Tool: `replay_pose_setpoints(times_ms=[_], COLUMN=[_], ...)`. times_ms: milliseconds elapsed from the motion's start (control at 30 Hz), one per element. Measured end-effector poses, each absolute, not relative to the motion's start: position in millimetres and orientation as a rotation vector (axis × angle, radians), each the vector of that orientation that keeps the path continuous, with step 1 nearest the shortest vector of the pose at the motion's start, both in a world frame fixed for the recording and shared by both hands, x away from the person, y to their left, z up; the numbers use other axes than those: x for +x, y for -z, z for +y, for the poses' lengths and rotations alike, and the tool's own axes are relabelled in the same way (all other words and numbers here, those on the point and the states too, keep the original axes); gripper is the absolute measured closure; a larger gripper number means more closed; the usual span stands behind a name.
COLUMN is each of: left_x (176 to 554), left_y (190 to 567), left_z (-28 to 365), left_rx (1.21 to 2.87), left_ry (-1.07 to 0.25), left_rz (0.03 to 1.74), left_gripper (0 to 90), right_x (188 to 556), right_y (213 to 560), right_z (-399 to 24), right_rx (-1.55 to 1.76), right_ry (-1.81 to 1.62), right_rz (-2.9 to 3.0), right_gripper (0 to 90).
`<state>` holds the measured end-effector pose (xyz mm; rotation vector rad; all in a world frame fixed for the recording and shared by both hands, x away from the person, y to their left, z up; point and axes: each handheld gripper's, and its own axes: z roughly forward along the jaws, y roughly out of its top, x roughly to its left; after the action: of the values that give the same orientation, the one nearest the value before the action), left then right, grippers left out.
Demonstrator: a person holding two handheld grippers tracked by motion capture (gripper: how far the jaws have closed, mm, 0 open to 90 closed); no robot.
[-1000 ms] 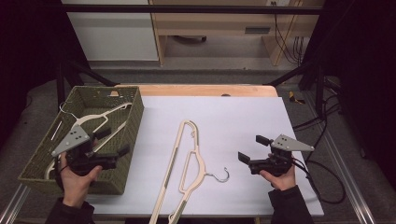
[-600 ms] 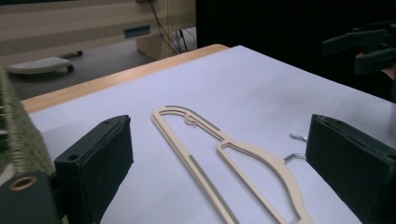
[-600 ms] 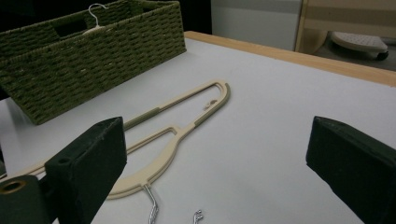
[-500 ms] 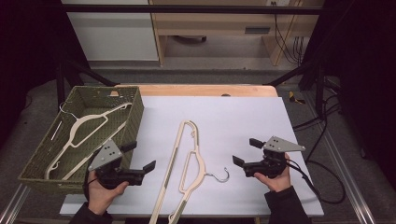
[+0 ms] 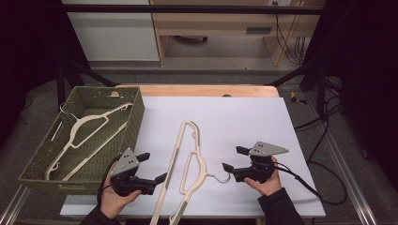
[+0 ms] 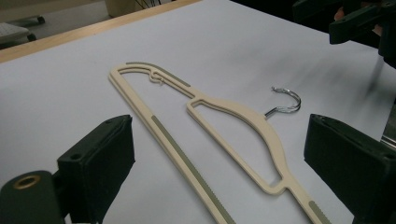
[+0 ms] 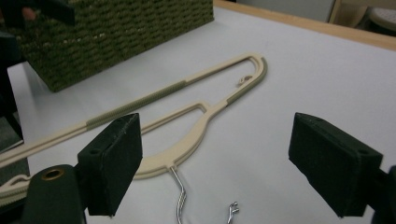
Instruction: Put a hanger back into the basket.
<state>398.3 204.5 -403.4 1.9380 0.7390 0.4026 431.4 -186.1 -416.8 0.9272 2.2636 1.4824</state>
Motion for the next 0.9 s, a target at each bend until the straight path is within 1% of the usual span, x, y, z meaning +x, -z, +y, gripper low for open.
replay_pose_setpoints(times_ms=[67, 100, 167, 200, 233, 300, 367, 467, 500, 633, 667, 733, 767, 833, 867, 900], left_x=[399, 398, 398, 398, 399, 399, 399, 400, 400, 400, 401, 401, 401, 401, 401, 401], left_y=[405, 408, 411, 411, 412, 413, 415, 416, 416, 419, 420, 420, 420, 421, 421, 421], left_z=[203, 201, 199, 199, 197, 197, 196, 195, 195, 193, 193, 192, 192, 192, 192, 191], left_rx=[1.944, 1.953, 1.966, 1.966, 1.973, 1.974, 1.983, 1.985, 1.985, 1.994, 1.999, 1.998, 1.998, 1.996, 1.996, 1.995], left_ry=[-0.396, -0.387, -0.377, -0.377, -0.378, -0.370, -0.370, -0.365, -0.365, -0.358, -0.357, -0.357, -0.356, -0.357, -0.357, -0.351], left_rz=[0.740, 0.738, 0.731, 0.731, 0.732, 0.730, 0.729, 0.729, 0.729, 0.735, 0.736, 0.737, 0.736, 0.738, 0.738, 0.741], left_gripper=[8.6, 8.6, 8.6, 8.6, 8.6, 8.6, 8.6, 8.6, 8.6, 8.7, 8.7, 8.7, 8.7, 8.8, 8.9, 8.9], right_x=[431, 432, 432, 432, 434, 435, 437, 438, 438, 441, 442, 441, 442, 442, 442, 442], right_y=[419, 423, 427, 427, 434, 436, 447, 456, 456, 469, 471, 472, 475, 476, 476, 478], right_z=[-183, -179, -175, -175, -171, -169, -163, -158, -158, -151, -151, -150, -149, -148, -148, -147], right_rx=[0.927, 0.914, 0.904, 0.904, 0.900, 0.898, 0.901, 0.912, 0.912, 0.933, 0.918, 0.934, 0.938, 0.924, 0.924, 0.922], right_ry=[-1.469, -1.459, -1.443, -1.443, -1.413, -1.398, -1.340, -1.297, -1.297, -1.233, -1.221, -1.207, -1.191, -1.188, -1.188, -1.176], right_rz=[2.277, 2.306, 2.338, 2.338, 2.372, 2.382, 2.438, 2.481, 2.481, 2.543, 2.553, 2.560, 2.569, 2.575, 2.575, 2.586], right_gripper=[19.8, 23.3, 26.7, 26.7, 29.7, 30.7, 35.7, 40.2, 40.2, 47.9, 51.3, 52.8, 58.0, 61.7, 61.7, 66.2])
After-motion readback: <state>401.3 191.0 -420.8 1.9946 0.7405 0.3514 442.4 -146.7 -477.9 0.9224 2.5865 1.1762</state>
